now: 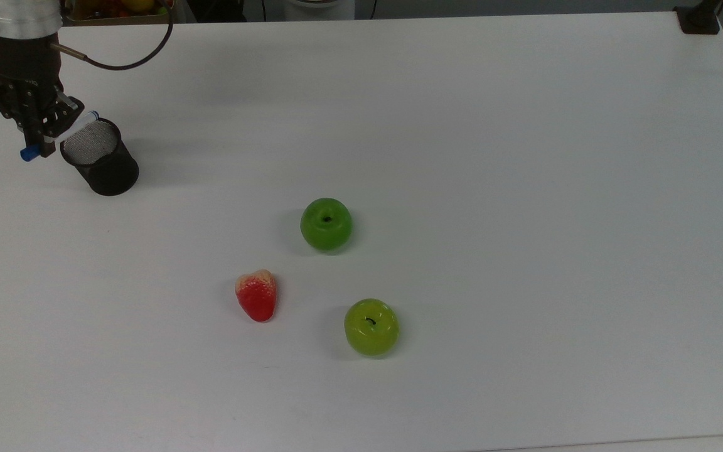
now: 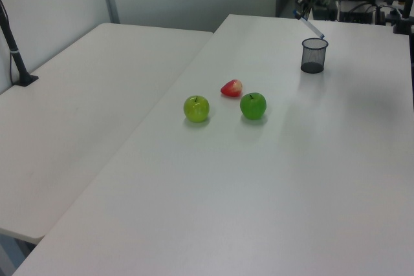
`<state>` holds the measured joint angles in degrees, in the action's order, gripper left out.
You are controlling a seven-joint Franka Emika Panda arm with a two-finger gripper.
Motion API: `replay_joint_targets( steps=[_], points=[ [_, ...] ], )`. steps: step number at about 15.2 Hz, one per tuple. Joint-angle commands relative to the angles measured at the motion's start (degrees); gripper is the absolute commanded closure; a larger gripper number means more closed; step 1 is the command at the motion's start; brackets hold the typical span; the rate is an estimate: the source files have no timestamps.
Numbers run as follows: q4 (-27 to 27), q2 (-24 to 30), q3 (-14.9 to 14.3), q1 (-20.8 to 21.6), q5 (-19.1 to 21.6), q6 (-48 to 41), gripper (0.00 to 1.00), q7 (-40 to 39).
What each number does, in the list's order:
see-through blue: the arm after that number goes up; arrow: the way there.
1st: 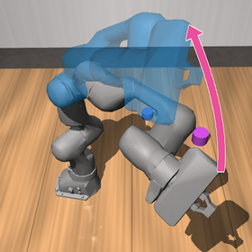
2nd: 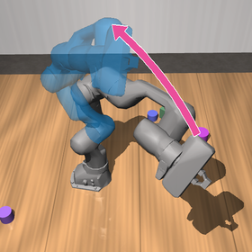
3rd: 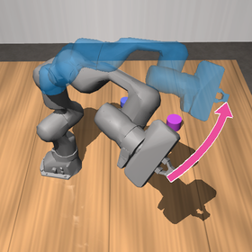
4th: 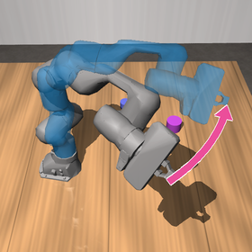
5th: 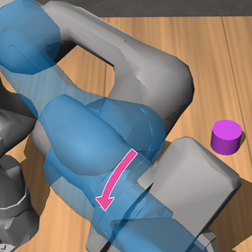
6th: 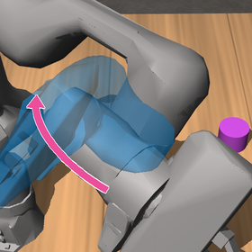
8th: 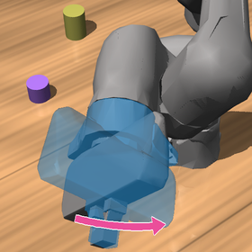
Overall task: Place marker
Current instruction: 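Carry the marker over to the black mesh pen cup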
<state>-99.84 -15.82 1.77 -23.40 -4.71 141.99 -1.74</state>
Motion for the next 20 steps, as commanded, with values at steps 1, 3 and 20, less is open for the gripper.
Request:
replay_joint_targets(
  steps=[1,3,20],
  points=[
    [-2.9,0.5,0.0,-0.7,-0.7,3.7,0.88,-0.8],
    [-2.9,-0.2,0.0,-0.7,-0.7,5.0,0.87,-0.8],
    [-2.9,-1.5,0.0,-0.3,-0.6,4.5,0.43,-0.3]
  ],
)
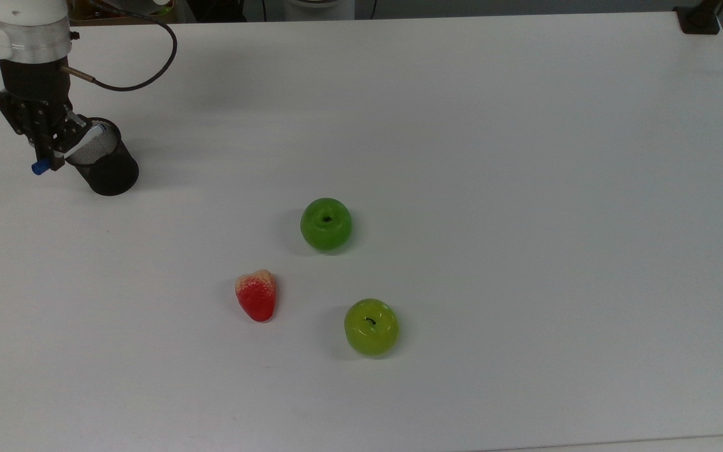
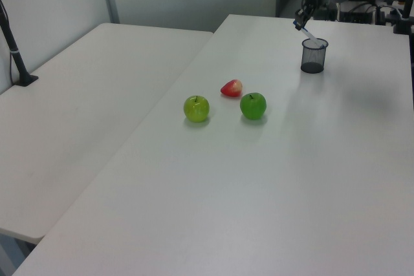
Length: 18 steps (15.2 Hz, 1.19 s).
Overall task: Place marker
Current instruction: 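Lower the marker into the cup and open the gripper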
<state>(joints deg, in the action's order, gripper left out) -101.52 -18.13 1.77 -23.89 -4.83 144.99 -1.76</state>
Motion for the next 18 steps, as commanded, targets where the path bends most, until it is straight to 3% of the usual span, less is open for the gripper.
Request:
replay_joint_targets(
  steps=[1,18],
  points=[
    [-1.2,0.8,0.0,0.3,-0.5,1.5,0.03,-0.1],
    [-0.7,1.2,0.0,0.9,-0.5,1.3,0.00,0.0]
  ],
)
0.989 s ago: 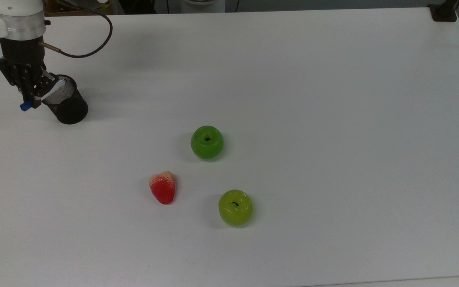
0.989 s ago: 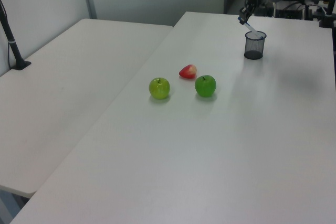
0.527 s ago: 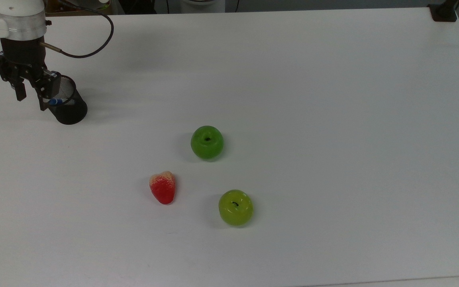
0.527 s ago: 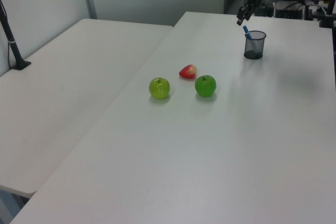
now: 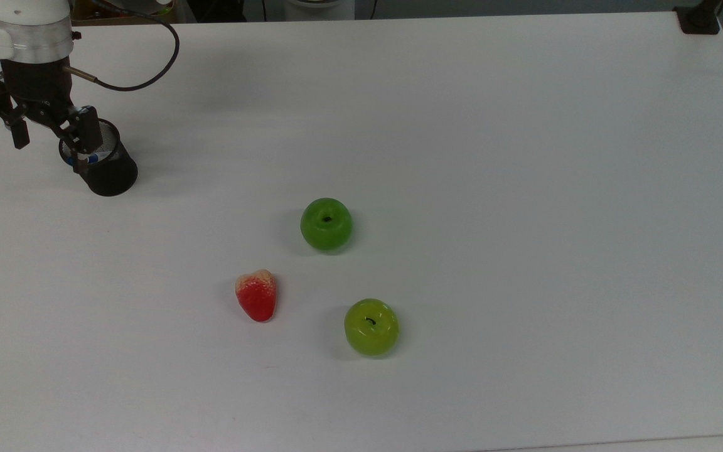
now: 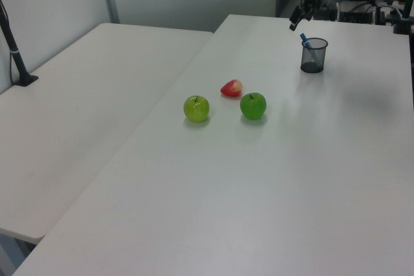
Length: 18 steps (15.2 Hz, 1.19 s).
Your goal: Place marker
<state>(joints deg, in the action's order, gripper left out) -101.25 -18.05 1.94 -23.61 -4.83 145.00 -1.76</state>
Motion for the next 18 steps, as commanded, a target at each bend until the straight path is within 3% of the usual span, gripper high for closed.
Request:
replay_joint_targets(
  steps=[1,3,6,9,13,18],
  points=[
    [-0.9,1.2,-0.1,0.7,-0.5,1.3,0.00,0.0],
    [-0.1,1.3,0.6,1.0,-0.4,1.2,0.00,0.1],
    [0.4,3.0,0.5,5.2,-0.5,0.7,0.00,3.2],
    [1.5,5.7,0.5,9.6,-1.0,-5.1,0.00,5.1],
    [6.2,11.0,0.5,18.4,-2.2,-27.3,0.00,5.4],
    [6.5,19.0,-0.4,29.3,-1.6,-51.4,0.00,4.9]
  ],
)
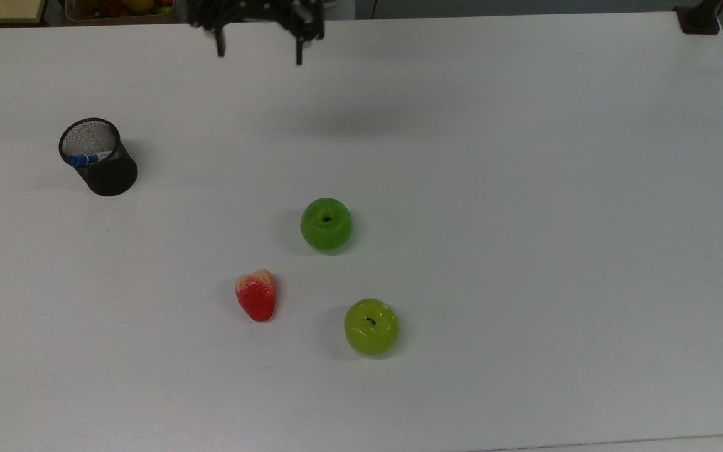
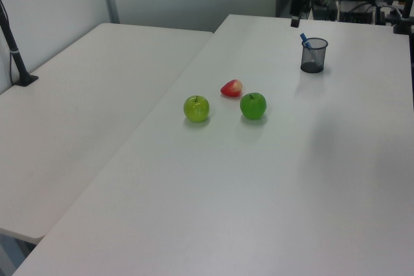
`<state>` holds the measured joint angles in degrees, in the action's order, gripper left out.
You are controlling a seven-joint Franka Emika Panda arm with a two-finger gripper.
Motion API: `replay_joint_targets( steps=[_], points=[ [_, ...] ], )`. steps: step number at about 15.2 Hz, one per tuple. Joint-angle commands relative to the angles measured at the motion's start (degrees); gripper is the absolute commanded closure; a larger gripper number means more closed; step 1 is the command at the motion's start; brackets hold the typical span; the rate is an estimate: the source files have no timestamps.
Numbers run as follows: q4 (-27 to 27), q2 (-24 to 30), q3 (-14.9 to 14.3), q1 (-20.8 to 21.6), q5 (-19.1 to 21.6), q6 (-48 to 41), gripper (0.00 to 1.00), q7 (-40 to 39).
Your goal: Place marker
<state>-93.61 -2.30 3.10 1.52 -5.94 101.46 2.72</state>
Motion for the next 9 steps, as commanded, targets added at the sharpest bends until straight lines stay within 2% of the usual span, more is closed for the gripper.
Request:
replay_joint_targets(
  steps=[1,9],
  points=[
    [-1.2,4.3,-1.4,4.8,-0.2,-9.9,0.00,0.9],
    [-1.1,4.0,-1.4,4.5,-0.1,-11.5,0.00,1.2]
  ],
)
